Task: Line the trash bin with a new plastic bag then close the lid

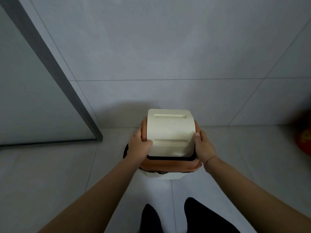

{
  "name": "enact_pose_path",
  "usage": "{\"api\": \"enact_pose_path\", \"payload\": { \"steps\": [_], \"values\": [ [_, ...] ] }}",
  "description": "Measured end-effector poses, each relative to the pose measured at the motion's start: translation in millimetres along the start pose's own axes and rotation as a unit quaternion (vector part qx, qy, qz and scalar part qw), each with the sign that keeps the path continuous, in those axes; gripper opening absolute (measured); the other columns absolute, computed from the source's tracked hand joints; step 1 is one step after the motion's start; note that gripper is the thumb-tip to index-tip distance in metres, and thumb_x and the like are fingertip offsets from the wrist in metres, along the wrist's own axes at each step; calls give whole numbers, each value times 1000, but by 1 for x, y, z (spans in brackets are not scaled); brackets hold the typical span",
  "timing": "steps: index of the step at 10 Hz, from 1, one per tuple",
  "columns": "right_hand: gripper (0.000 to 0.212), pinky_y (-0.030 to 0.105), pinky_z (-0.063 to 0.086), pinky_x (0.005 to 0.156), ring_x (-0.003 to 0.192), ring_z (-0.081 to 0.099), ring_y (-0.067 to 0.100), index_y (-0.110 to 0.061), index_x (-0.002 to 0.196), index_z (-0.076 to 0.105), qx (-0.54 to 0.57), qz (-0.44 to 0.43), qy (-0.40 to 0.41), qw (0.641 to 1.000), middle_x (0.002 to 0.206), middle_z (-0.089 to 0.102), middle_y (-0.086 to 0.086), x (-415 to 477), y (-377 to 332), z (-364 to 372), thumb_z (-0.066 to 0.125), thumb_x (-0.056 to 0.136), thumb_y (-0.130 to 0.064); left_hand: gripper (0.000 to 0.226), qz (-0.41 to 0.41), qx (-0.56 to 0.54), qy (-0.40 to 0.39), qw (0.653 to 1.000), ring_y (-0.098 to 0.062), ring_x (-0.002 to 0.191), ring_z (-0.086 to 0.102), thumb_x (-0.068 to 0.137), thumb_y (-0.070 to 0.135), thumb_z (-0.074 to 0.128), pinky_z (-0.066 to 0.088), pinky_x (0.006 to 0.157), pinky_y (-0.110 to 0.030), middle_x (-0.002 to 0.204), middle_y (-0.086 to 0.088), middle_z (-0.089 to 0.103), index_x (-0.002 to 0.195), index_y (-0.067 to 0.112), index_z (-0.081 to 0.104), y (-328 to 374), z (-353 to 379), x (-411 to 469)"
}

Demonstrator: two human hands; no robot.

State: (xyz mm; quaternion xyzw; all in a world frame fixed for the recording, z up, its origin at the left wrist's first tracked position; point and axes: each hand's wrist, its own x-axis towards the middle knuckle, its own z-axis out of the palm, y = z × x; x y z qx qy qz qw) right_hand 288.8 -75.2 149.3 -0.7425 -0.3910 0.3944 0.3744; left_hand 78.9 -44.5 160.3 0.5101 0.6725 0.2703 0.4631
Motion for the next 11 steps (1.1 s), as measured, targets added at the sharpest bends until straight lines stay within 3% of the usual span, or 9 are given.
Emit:
{"api": "enact_pose_path", "payload": {
  "steps": [1,2,3,4,6,7,9,10,11],
  "values": [
    [46,32,35,94,108,40,15,-30,143,33,23,-17,-12,1000,141,47,4,-1,6,1,27,97,-38,59,22,-110,-66,992,-18,106,60,81,24,59,50,95,-44,119,3,60,137,34,43,-17,-11,-1],
    [48,30,34,93,109,40,13,-33,144,30,26,-22,-19,999,142,46,1,-3,14,0,26,97,-43,64,36,-138,-140,980,-16,116,59,80,41,67,50,99,-42,132,5,58,138,37,42,-37,-19,-2],
    [49,29,33,94,114,41,14,-36,144,28,9,-34,-24,999,144,45,-2,-4,19,-2,25,97,-46,73,16,-142,-186,972,-12,118,58,80,36,70,50,99,-39,132,12,59,143,41,33,-52,-23,-4],
    [49,28,33,92,124,44,23,-36,145,25,-9,-44,-20,999,143,46,-1,-4,21,0,25,97,-46,74,10,-118,-181,976,-13,120,56,82,34,68,48,101,-40,134,10,56,145,39,29,-58,-24,-4],
    [49,30,36,92,123,45,25,-34,146,23,-4,-46,-3,999,142,46,4,-10,23,7,24,98,-44,72,2,-86,-170,982,-18,125,49,88,34,61,42,108,-41,140,4,49,148,34,22,-58,-19,-10],
    [50,32,35,97,128,42,26,-32,147,23,0,-37,-26,999,146,43,3,-7,21,5,25,98,-43,71,-1,-72,-169,983,-18,125,49,89,36,58,42,107,-39,142,4,47,149,35,20,-58,-19,-10],
    [51,34,33,106,132,38,21,-32,147,25,33,-25,-93,995,149,39,0,0,11,-14,29,97,-45,72,12,-61,-158,986,-12,115,52,88,37,59,46,92,-24,140,5,48,149,33,21,-51,-13,-8],
    [55,32,34,105,127,39,16,-33,147,24,49,-20,-125,991,151,36,-1,-2,6,-19,31,95,-50,73,11,-67,-150,986,-17,121,50,86,40,61,46,99,-31,143,1,47,149,28,24,-53,-12,-7],
    [59,32,29,108,135,34,18,-29,148,19,51,10,-93,994,154,29,0,-13,4,-26,31,94,-51,71,-30,-79,0,996,-28,128,47,88,36,60,41,104,-40,146,-10,43,146,11,29,-56,-13,-19]
  ]
}}
